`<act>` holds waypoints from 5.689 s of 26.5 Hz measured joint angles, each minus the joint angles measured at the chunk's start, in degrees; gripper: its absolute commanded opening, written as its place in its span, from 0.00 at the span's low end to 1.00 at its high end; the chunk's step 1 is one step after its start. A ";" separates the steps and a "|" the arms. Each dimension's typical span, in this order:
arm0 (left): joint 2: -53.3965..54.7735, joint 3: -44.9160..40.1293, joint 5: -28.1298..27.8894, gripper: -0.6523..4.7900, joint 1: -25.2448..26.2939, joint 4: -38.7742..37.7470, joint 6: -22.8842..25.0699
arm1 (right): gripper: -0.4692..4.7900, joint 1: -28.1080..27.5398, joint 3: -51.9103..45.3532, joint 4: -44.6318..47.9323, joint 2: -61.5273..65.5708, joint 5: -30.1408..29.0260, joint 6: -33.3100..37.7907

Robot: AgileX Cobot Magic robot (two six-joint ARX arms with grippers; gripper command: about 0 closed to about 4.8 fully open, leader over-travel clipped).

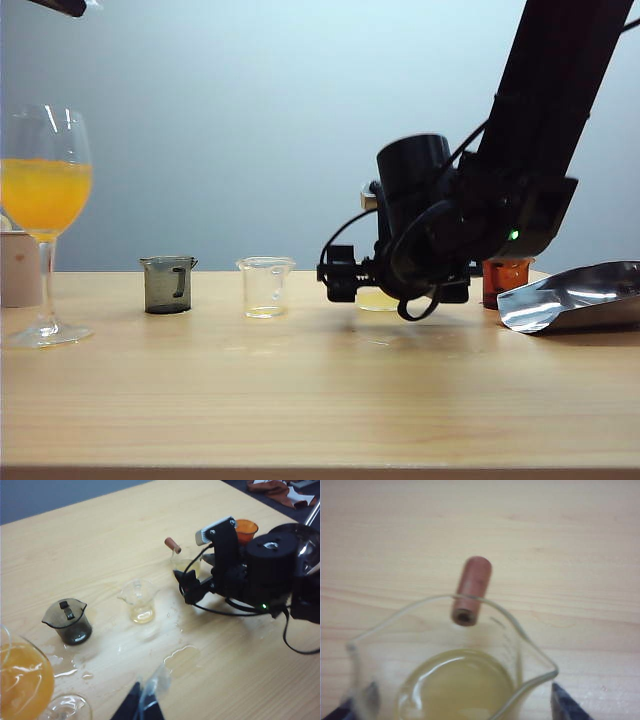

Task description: Pick up the third measuring cup from the left, pour the pineapple juice inside into the goblet, and finally put the measuring cup back in its original place.

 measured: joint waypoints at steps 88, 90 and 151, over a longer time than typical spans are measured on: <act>-4.04 1.77 0.79 0.11 21.33 -9.70 -0.20 | 0.47 17.79 44.65 -41.40 -2.56 -28.22 -33.16; -4.70 1.77 0.50 0.11 21.07 -9.77 -0.20 | 0.47 17.73 44.65 -41.05 -2.56 -27.98 -34.60; -5.01 1.77 0.39 0.11 20.94 -9.84 -0.20 | 0.47 18.69 44.68 -33.53 -2.56 -30.40 -79.30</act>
